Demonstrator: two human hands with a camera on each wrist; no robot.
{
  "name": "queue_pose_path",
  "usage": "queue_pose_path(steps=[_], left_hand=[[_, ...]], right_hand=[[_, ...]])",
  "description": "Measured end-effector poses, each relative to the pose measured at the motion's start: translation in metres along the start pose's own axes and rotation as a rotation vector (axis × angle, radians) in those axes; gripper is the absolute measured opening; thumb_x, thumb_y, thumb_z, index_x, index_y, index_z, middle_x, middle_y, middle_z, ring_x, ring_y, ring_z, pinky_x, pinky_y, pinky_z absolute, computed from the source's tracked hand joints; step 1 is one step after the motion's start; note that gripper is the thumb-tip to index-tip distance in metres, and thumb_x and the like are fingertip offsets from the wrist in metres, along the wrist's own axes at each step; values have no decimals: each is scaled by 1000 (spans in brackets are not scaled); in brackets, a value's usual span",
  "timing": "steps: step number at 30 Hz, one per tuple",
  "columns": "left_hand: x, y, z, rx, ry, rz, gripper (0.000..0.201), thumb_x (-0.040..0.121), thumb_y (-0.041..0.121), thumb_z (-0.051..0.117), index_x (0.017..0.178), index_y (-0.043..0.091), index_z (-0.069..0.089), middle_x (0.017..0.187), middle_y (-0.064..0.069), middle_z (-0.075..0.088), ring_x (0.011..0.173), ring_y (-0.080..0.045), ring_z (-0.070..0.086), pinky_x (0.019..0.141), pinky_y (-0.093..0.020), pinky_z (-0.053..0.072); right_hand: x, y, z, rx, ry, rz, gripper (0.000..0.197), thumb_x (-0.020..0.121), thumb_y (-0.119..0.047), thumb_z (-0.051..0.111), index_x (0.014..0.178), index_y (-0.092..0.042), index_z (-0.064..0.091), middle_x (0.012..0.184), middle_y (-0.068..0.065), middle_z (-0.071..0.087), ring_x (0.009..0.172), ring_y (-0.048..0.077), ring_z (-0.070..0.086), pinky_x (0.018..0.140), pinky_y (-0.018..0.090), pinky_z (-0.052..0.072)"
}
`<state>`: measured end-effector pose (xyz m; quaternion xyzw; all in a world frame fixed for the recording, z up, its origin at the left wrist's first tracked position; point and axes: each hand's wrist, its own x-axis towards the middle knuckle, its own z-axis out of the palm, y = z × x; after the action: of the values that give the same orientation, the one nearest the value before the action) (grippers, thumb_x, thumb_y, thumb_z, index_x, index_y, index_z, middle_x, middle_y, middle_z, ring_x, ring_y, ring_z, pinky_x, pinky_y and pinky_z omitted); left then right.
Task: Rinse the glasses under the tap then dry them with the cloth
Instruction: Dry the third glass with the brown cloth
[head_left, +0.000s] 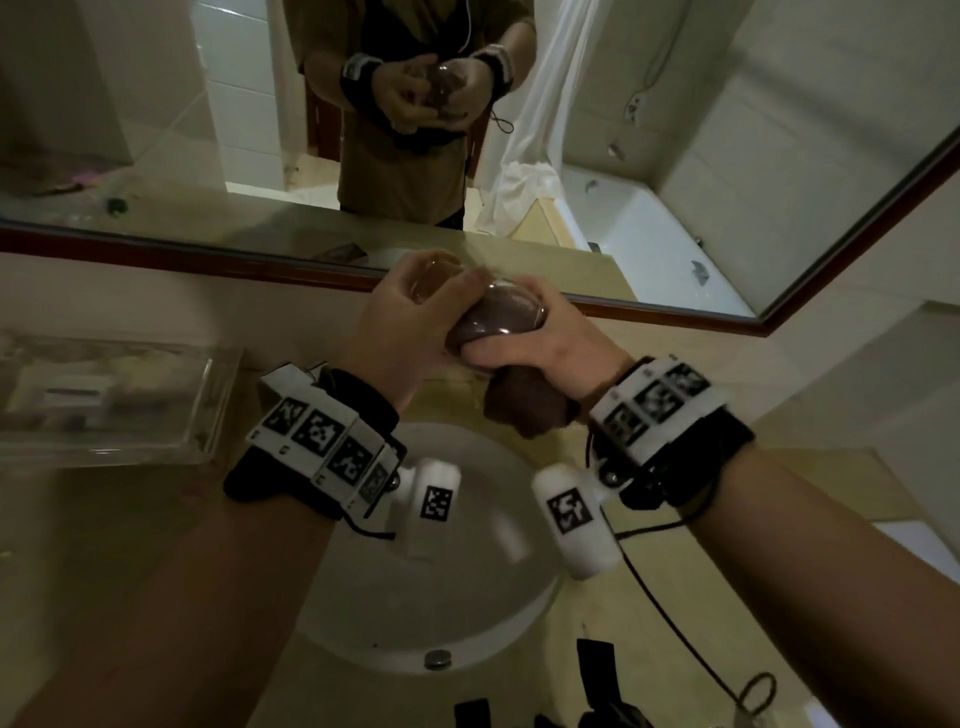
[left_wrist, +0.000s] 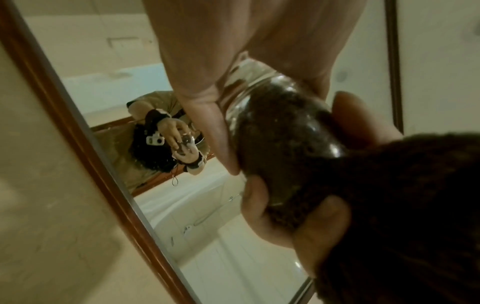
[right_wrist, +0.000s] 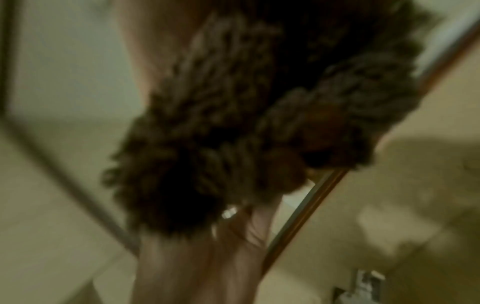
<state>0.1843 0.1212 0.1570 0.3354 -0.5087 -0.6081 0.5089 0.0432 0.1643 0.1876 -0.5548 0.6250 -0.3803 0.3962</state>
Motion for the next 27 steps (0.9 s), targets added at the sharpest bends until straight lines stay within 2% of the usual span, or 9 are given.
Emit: queue_pose_path(steps=[3,6,8,11,14,18,23,25,27], left_hand=[[2,-2,-1,-66,-28,-88,21,86,33,70,103,24,62,102,0,67,99,-20,68,70,-39,58],[2,-3,-3,-263,-119,-217,41,93,43,58,124,17,56,120,-8,66,110,-26,66,75,-44,57],[1,-3,-3,-356,-179,-283,49,95,48,49,131,16,51,122,-8,67,109,-28,67,78,-48,57],[2,-2,-2,-352,-151,-236,31,98,36,52,122,16,56,117,-7,69,107,-26,67,83,-49,56],[3,-1,-2,-274,-99,-146,22,91,36,60,106,21,64,114,-11,69,107,-27,67,82,-47,55],[1,-7,1,-223,-80,-140,52,75,44,71,117,17,58,115,-11,67,101,-25,69,67,-39,57],[4,-9,-3,-253,-138,-288,60,81,53,66,128,18,54,124,-8,64,109,-26,66,78,-48,58],[5,-4,0,-225,-86,-285,45,87,47,64,119,17,57,119,-8,65,107,-26,66,77,-48,58],[6,-3,2,-152,-20,-224,21,89,37,64,103,23,60,108,-4,67,99,-21,69,70,-42,59]], right_hand=[[3,0,-1,33,-9,43,95,38,-35,91,123,-15,52,110,4,66,101,21,64,95,43,50],[-6,-9,5,-203,115,-134,85,55,-26,88,128,-20,45,107,-6,62,94,9,61,87,26,49],[-11,-13,9,-505,144,-329,83,66,-25,83,135,-22,37,116,-2,60,100,13,59,89,27,48],[-12,-11,11,-695,178,-422,86,68,-28,81,139,-22,34,123,-1,58,107,18,59,92,31,48],[-8,-13,8,-297,149,-242,82,60,-22,88,128,-23,42,109,-6,60,97,12,61,88,27,50],[2,-5,-3,64,21,22,86,47,-23,90,122,-18,49,106,-3,65,94,12,65,86,31,53],[-5,-3,1,-477,127,-291,82,64,-21,85,132,-21,42,115,-2,61,99,12,60,85,15,43],[-7,1,5,-703,136,-420,86,67,-30,83,139,-22,36,125,-2,58,107,15,57,88,17,38],[-7,5,8,-633,145,-376,88,65,-32,85,137,-26,35,120,-4,59,102,11,58,88,20,44]])
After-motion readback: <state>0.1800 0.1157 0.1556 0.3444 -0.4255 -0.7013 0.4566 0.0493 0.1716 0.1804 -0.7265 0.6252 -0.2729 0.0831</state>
